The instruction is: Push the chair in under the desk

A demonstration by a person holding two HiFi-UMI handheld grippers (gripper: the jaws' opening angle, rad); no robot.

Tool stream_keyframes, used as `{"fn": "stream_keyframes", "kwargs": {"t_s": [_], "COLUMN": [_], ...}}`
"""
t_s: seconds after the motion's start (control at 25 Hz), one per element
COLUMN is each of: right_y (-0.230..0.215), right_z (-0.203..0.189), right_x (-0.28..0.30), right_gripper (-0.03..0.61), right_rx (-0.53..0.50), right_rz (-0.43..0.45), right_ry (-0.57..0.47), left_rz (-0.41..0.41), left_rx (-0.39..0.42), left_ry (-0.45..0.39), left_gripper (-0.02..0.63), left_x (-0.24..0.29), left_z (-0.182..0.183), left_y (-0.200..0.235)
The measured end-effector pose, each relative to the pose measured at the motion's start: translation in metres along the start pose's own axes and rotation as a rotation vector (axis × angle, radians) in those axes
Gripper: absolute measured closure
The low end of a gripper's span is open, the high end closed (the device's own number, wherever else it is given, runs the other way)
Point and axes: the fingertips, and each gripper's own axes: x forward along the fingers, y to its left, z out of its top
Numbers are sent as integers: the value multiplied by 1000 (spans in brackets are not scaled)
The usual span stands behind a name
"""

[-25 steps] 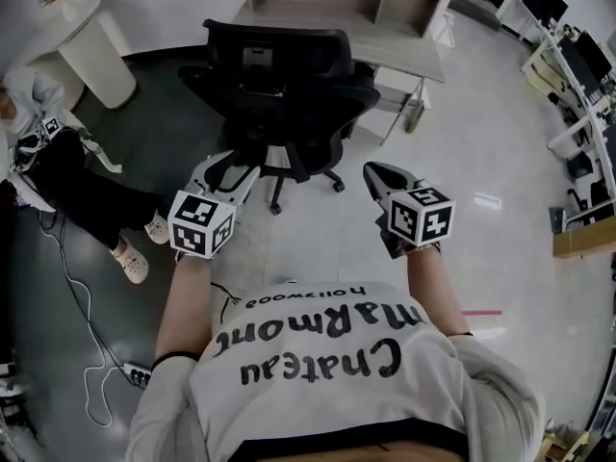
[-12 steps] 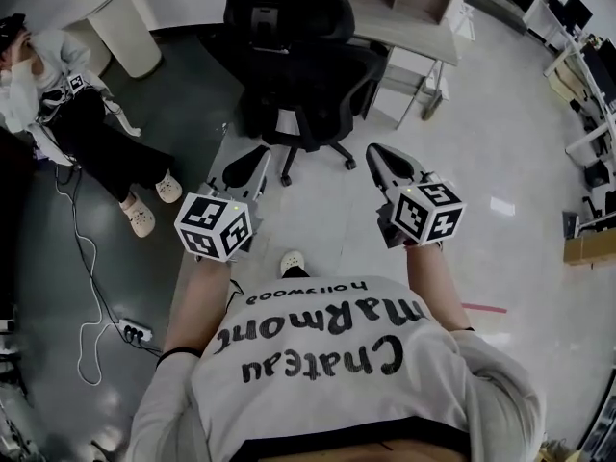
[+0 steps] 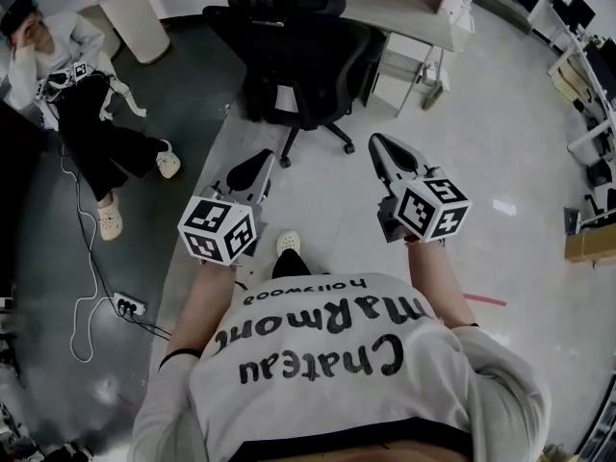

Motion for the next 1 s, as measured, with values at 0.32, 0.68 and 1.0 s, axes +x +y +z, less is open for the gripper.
{"fn": "stream_keyframes", "kwargs": {"t_s": [0.32, 0.68, 1.0], "right_y": [13, 25, 24], "right_z": [-16, -24, -22], "right_x": [-33, -52, -49], "right_gripper": [572, 572, 572], "right_rx": [-29, -41, -46], "right_rz": [19, 31, 42], "right_ry": [30, 52, 63], "left_rz": [61, 95, 103], "left_rx": [-30, -47, -43], "left_ry": [-3, -4, -10], "left_gripper": [589, 589, 589], "left_x": [-38, -62, -62], "left_z": [-10, -10, -3], "left_y": [-28, -42, -41]}}
